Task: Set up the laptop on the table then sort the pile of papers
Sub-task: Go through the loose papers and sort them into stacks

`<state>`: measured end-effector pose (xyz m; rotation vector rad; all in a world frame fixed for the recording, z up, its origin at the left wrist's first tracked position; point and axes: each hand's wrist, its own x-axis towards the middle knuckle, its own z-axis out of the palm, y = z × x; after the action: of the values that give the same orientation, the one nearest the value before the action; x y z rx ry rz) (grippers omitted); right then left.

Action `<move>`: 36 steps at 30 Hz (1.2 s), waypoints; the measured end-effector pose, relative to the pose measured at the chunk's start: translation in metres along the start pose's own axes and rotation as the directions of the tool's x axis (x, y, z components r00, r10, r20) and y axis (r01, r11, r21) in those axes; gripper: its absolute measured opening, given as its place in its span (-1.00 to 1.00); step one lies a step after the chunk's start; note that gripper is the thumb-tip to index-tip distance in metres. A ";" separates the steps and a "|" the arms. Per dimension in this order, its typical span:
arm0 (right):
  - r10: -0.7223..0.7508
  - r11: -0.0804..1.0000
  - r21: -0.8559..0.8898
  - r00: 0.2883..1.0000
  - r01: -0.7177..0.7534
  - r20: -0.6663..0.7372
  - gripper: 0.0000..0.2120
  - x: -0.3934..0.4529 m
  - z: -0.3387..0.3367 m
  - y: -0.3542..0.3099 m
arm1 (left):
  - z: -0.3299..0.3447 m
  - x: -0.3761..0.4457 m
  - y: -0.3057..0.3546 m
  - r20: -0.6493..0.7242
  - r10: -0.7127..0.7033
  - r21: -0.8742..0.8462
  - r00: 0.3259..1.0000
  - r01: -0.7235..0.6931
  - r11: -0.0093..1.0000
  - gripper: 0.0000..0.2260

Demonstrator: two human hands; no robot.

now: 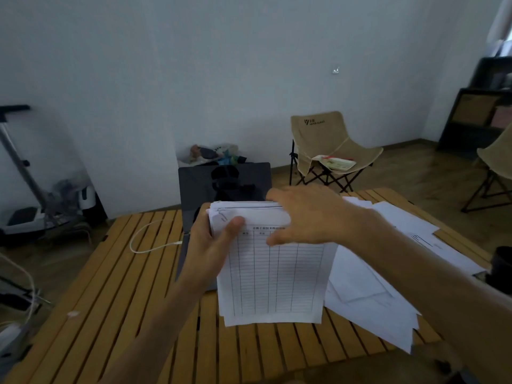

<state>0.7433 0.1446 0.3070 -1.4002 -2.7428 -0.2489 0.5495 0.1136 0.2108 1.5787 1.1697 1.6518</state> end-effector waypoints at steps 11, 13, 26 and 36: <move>-0.009 1.000 0.029 0.998 0.011 -0.064 -0.55 0.009 0.032 -0.009 | 0.028 0.008 -0.002 -0.247 -0.049 0.136 0.968 0.085 0.987 -0.65; -0.009 0.999 0.045 0.999 0.012 -0.048 -0.59 0.008 0.036 -0.009 | 0.034 0.008 -0.003 -0.305 -0.006 0.170 0.952 0.061 0.983 -0.73; -0.065 0.992 0.101 0.996 0.070 -0.058 -0.77 0.008 0.005 -0.006 | -0.009 -0.037 -0.066 0.218 -0.274 0.054 0.937 0.269 0.962 -0.58; -0.106 0.987 0.113 0.991 0.114 -0.079 -0.72 0.024 -0.009 -0.016 | 0.007 -0.073 -0.103 -0.047 -0.386 0.004 0.921 0.386 0.922 -0.61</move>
<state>0.7158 0.1526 0.3167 -1.1892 -2.7290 -0.1372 0.5499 0.0985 0.0854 1.2225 1.4137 1.4254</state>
